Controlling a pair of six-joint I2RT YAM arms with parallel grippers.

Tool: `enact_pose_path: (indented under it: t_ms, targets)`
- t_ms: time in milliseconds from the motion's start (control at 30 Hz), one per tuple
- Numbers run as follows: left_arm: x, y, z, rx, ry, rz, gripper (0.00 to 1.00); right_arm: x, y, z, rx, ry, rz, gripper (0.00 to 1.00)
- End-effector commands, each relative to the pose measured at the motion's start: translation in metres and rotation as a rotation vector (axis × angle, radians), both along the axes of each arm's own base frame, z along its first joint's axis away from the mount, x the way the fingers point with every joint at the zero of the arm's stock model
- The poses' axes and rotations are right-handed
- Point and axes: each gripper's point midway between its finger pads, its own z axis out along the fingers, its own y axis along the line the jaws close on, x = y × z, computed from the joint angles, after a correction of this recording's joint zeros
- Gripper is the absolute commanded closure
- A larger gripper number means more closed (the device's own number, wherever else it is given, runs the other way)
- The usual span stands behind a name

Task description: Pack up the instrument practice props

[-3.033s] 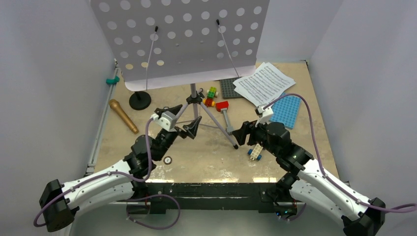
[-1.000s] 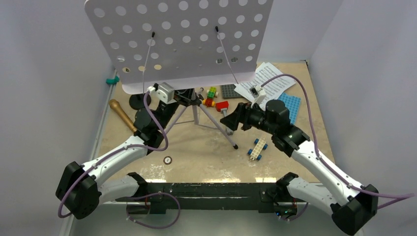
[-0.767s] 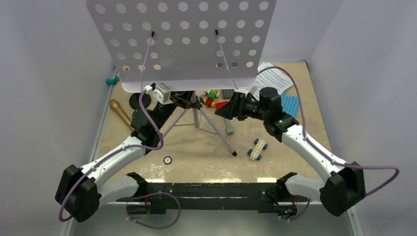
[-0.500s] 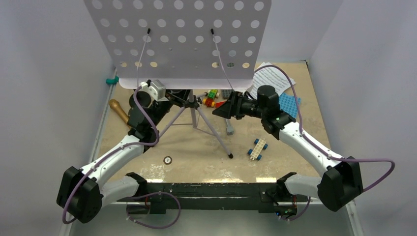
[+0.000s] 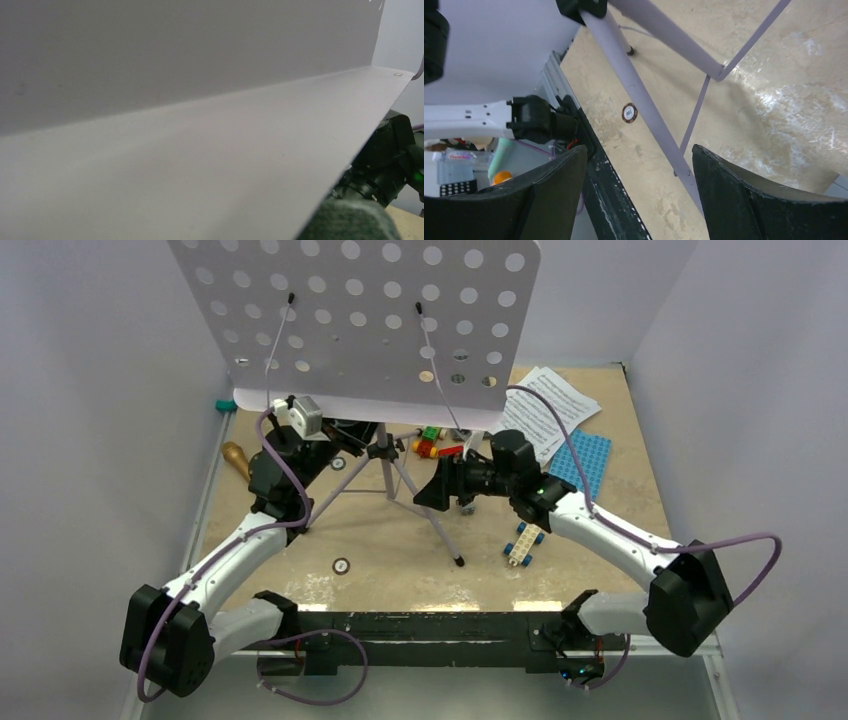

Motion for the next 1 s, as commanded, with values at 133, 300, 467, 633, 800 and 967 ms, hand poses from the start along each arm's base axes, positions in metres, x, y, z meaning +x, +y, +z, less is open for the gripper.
enact_pose_path:
  t_ms: [133,300,467,633,800,967]
  targets:
    - [-0.023,0.006,0.021,-0.024,-0.014,-0.062,1.00,0.010,0.015,-0.041,-0.136,-0.095,-0.025,0.19]
    - [-0.019,0.017,0.006,-0.016,0.019,0.012,1.00,0.002,0.032,-0.046,-0.142,-0.103,0.004,0.30]
    - [-0.013,0.030,-0.004,-0.038,0.044,0.095,0.96,-0.007,0.047,-0.043,-0.132,-0.094,-0.007,0.49]
    - [-0.014,0.035,-0.011,-0.042,0.063,0.114,0.64,-0.010,0.053,-0.046,-0.129,-0.068,-0.046,0.69]
    - [-0.014,0.037,-0.018,-0.048,0.090,0.125,0.41,-0.006,0.049,-0.045,-0.130,-0.054,-0.100,0.84]
    - [-0.017,0.039,-0.025,-0.049,0.118,0.130,0.28,0.002,0.040,-0.047,-0.144,-0.038,-0.186,1.00]
